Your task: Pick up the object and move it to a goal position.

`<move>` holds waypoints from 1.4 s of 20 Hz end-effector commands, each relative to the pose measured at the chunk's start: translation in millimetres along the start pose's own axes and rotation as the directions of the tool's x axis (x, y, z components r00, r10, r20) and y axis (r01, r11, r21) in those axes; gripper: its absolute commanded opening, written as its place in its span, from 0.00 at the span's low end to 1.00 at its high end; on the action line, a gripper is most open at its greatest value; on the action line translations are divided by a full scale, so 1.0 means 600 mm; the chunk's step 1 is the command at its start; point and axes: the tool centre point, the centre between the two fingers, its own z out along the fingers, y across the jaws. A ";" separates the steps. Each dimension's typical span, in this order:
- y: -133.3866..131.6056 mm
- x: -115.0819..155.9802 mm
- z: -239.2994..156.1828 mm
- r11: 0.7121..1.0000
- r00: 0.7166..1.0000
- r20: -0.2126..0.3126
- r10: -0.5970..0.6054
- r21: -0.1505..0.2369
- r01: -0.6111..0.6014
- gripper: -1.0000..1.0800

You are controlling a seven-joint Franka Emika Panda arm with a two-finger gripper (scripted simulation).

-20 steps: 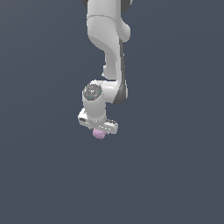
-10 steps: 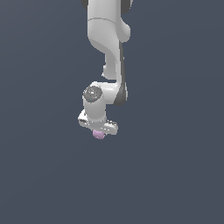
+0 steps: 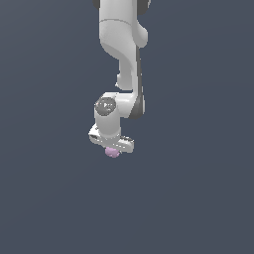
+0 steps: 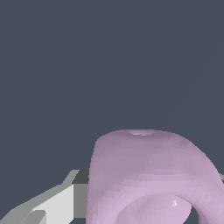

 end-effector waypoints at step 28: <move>-0.189 0.072 -0.330 1.000 1.000 -0.001 0.000 0.000 0.000 0.00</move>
